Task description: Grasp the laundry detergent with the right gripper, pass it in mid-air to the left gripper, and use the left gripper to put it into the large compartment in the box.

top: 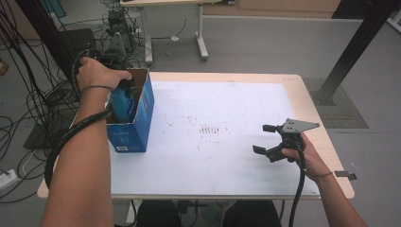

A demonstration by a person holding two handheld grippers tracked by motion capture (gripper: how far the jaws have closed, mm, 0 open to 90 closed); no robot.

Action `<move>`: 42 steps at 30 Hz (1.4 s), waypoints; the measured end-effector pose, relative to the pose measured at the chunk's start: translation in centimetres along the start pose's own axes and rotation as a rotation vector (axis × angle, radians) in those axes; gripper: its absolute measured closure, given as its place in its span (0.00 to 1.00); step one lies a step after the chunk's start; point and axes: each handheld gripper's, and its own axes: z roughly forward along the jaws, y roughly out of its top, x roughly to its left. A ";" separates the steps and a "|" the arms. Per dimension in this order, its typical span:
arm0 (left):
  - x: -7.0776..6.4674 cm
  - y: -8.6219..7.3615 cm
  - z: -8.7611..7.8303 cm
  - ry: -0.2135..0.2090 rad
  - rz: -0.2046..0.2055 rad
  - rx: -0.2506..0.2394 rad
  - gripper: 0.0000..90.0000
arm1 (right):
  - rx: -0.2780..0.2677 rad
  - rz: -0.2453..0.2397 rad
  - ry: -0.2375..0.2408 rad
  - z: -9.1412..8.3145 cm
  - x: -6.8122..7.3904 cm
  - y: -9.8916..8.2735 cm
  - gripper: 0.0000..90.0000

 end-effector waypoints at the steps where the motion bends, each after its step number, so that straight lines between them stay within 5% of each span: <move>1: -0.1 0.0 0.3 0.003 0.001 0.002 0.42 | -0.001 0.001 0.001 0.0 0.0 0.0 0.02; 42: -0.3 -0.2 5.9 0.002 0.013 0.065 0.42 | -0.003 0.009 0.006 0.3 0.1 -0.4 0.02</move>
